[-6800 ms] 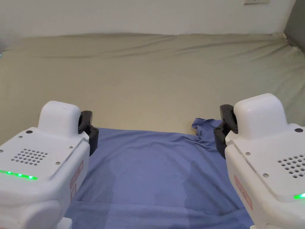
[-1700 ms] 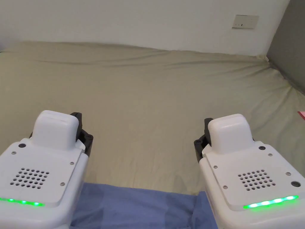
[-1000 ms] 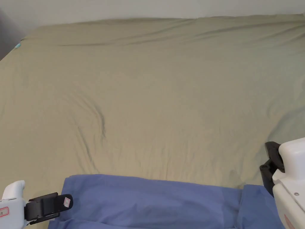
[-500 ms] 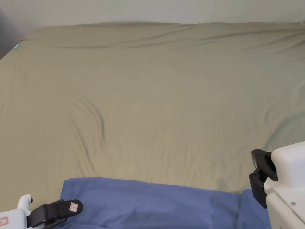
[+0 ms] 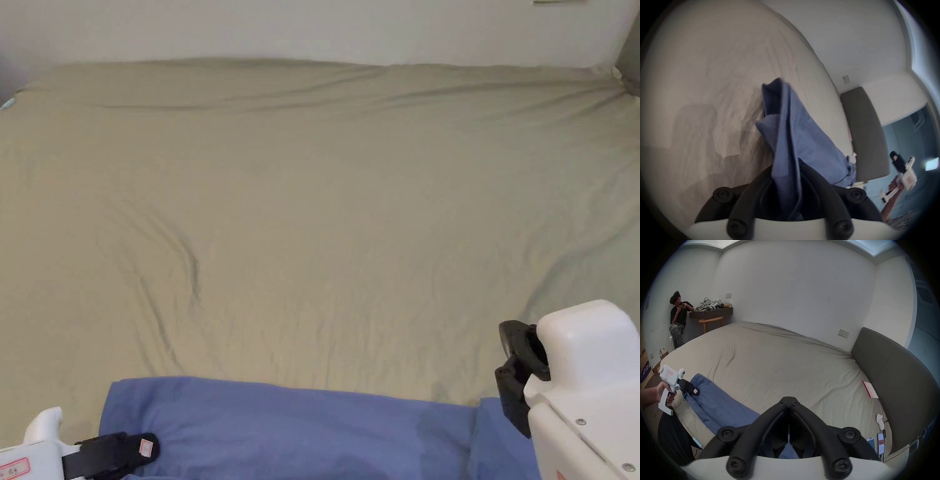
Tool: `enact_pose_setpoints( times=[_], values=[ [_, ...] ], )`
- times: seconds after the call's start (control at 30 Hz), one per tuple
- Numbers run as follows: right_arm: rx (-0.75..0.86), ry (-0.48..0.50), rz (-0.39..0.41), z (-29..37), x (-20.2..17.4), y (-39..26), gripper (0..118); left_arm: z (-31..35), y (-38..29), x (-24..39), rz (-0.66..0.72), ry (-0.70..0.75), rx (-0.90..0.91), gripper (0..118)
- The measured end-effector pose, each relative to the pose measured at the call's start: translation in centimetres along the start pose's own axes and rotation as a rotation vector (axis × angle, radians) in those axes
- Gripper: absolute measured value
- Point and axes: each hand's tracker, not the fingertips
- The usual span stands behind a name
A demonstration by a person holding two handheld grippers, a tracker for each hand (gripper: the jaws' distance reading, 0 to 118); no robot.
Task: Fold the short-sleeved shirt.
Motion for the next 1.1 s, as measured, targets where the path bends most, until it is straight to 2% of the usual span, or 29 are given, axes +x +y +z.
enact_pose_setpoints(
  times=[0.07,0.23,0.33,0.4,0.73,0.87,1.0,1.1],
  values=[
    [-0.003,-0.003,-0.006,0.1,0.1,0.0,2,0.4,-0.1,1.1,-0.045,0.033,0.000,8],
    [-0.002,0.005,-0.013,0.4,0.2,0.1,2,2.2,0.8,0.9,-0.021,0.028,0.023,8],
    [-0.006,0.049,-0.062,0.8,0.5,0.3,2,3.2,0.6,0.9,-0.031,0.031,0.041,8],
    [-0.001,0.035,-0.055,0.9,0.6,0.3,2,4.2,1.0,-1.3,-0.014,0.038,0.054,7],
    [0.011,0.015,-0.061,1.4,1.0,0.4,2,7.5,0.5,-3.2,0.065,0.069,0.136,6],
    [0.008,0.020,-0.071,1.4,1.0,0.2,2,8.0,0.0,0.7,-0.041,0.062,0.144,6],
    [0.009,0.025,-0.067,1.8,1.0,0.1,2,8.2,0.4,6.4,-0.085,-0.044,0.160,6],
    [0.015,0.021,-0.073,2.2,1.3,0.2,2,7.6,0.9,11.0,-0.205,-0.081,0.139,6]
  ],
)
